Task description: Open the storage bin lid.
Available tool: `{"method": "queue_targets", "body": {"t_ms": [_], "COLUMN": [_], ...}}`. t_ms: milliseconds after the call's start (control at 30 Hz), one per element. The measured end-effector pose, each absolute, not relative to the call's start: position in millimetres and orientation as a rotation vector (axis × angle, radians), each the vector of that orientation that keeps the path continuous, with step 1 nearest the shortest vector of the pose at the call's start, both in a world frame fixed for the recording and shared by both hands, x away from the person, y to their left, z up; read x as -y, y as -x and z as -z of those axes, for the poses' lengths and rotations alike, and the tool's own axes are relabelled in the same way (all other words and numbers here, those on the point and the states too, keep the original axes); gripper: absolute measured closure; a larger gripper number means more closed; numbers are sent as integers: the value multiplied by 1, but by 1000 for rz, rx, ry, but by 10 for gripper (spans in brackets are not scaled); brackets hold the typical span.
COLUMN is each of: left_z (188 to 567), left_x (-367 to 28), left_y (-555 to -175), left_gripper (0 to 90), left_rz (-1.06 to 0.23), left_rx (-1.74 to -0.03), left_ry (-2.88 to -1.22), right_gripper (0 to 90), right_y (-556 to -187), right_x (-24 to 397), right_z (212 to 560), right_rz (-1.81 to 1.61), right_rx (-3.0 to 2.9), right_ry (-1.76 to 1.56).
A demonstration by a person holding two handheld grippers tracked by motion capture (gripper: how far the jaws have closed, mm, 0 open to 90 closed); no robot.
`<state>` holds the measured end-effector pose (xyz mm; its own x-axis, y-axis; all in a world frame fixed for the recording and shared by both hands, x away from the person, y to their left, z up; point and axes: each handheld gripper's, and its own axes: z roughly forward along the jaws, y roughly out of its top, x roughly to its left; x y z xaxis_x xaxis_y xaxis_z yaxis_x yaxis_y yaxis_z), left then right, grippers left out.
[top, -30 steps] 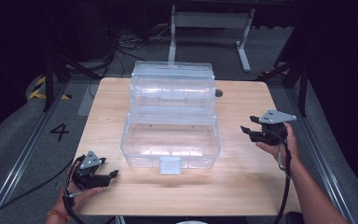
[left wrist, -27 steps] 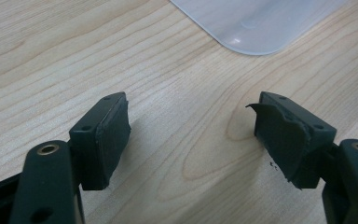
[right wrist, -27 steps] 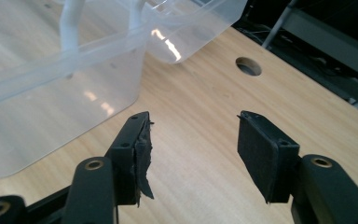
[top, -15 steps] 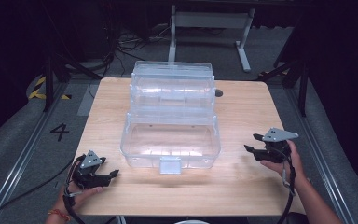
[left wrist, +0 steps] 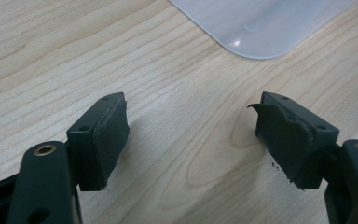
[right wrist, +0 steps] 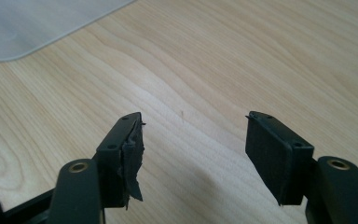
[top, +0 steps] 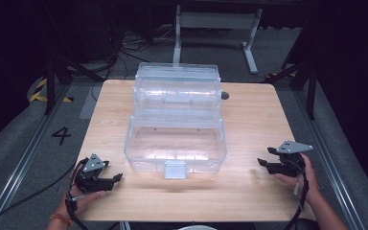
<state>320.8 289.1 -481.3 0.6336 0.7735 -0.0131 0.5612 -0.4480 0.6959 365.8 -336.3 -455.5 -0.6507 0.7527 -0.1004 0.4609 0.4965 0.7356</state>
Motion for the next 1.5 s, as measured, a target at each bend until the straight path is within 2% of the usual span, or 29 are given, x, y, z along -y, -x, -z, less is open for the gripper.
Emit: {"method": "queue_targets", "body": {"t_ms": [233,533,733,1500], "left_z": [481,482,481,482], "left_x": [-288,-287,-287,-288], "left_y": [-322,-327,-329,-325], "left_gripper": [246,220,214,203], "left_rz": [-402,-390,-402,-385], "left_rx": [-1038,-1028,-1022,-1050], "left_ry": [-2176,-2187,-2190,-2178], "right_gripper": [361,297,259,221], "right_y": [-362,-347,-349,-354], "right_x": [341,351,354,355], "right_z": [469,484,486,486], "right_rz": [-967,-1023,-1045,-1047], "right_rx": [-2343,-2325,-2316,-2343], "right_ry": [-1019,-1068,-1138,-1111]}}
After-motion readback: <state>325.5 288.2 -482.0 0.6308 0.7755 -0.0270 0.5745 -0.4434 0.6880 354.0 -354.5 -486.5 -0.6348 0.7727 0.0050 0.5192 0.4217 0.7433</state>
